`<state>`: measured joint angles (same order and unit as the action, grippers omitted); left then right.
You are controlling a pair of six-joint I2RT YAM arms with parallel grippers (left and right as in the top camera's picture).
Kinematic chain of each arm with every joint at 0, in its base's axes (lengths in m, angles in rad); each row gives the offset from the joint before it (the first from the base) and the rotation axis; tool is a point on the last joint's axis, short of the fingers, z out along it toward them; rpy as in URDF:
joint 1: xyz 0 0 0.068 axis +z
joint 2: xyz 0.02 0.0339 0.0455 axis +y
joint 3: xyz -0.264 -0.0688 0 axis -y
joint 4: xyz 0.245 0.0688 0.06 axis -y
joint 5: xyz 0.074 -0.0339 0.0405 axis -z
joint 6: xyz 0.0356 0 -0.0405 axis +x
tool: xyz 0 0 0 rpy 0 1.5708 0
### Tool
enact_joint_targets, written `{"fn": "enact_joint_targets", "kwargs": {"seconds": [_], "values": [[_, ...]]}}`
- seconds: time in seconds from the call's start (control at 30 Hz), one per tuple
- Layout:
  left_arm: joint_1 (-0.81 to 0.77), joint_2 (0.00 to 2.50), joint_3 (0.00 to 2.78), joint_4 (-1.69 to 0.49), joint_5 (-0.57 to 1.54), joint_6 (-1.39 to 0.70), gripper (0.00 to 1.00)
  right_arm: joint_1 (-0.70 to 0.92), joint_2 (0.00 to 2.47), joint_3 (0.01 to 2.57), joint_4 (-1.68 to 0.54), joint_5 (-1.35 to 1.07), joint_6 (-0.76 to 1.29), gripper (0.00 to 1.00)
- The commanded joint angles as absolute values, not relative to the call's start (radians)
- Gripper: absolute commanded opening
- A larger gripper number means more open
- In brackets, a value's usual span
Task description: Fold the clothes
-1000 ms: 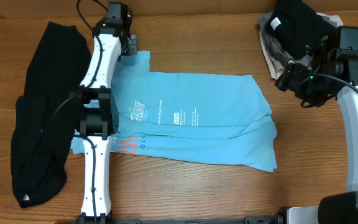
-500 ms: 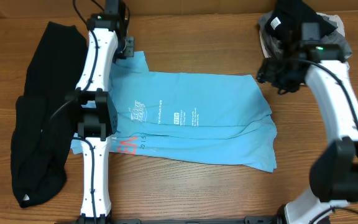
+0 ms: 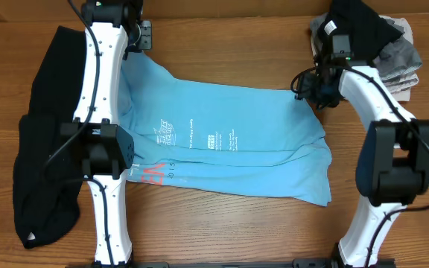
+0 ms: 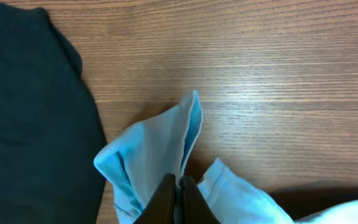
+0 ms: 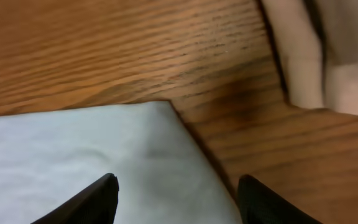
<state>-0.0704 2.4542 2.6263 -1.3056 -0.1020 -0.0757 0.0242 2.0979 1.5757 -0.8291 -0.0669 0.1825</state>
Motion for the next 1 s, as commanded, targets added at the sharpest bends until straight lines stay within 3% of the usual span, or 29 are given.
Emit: {"fn": "enact_joint_targets", "kwargs": {"seconds": [0.0,0.47,0.6,0.97], "values": [[-0.068,2.406,2.648,-1.317,-0.104,-0.09,0.04,0.023,2.14,1.57,-0.804,-0.053,0.181,0.61],[-0.069,2.406,2.648,-1.363,-0.1,-0.09,0.04,0.023,2.172,1.57,-0.795,-0.054,0.182,0.24],[-0.067,2.406,2.648,-1.385,-0.104,-0.089,0.04,0.023,2.172,1.57,-0.802,-0.054,0.182,0.04],[-0.066,2.406,2.648,-1.404,-0.104,-0.083,0.04,0.023,2.171,1.571,-0.831,-0.11,0.186,0.04]]}}
